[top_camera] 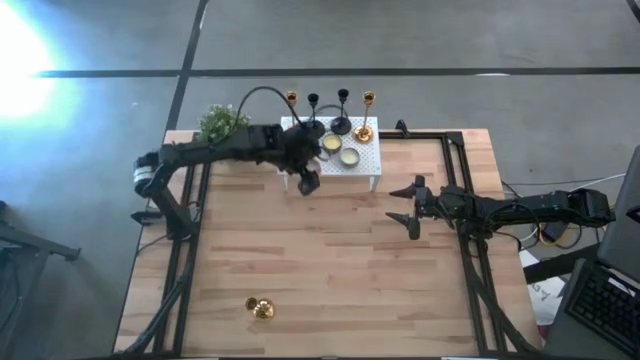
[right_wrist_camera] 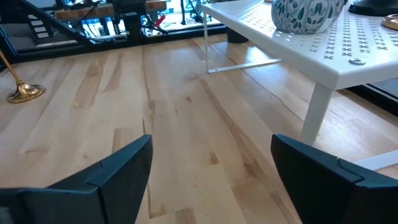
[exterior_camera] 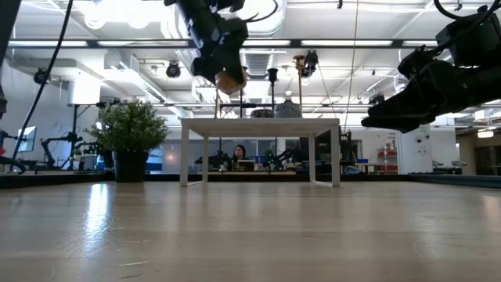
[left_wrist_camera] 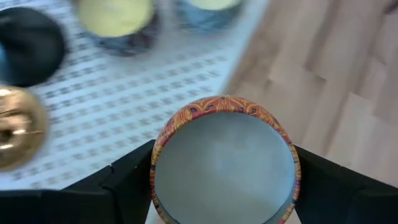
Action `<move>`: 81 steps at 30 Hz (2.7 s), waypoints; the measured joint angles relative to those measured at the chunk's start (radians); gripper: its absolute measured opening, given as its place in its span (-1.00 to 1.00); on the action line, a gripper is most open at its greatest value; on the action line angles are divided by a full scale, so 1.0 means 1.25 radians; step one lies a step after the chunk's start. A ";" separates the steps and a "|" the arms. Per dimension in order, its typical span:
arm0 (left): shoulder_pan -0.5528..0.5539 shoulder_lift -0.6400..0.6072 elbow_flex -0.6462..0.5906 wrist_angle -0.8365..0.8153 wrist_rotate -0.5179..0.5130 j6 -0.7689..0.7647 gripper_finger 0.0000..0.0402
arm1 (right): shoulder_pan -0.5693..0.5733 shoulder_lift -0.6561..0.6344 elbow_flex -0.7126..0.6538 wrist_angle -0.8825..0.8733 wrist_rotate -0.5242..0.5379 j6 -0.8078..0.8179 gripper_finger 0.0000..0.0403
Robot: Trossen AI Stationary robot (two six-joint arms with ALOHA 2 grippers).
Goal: Pick & Place candle stick holders
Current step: Put the orange scented candle on the shelf
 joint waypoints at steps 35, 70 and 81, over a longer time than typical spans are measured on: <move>0.113 0.138 0.077 0.008 0.003 0.089 0.50 | 0.000 0.000 0.000 -0.002 0.000 0.000 0.62; 0.127 0.159 0.078 0.006 0.001 0.141 0.66 | 0.000 0.000 0.000 -0.002 0.000 0.000 0.70; 0.114 0.158 0.079 -0.007 -0.092 0.118 0.92 | 0.000 0.000 0.000 -0.002 0.000 0.000 0.76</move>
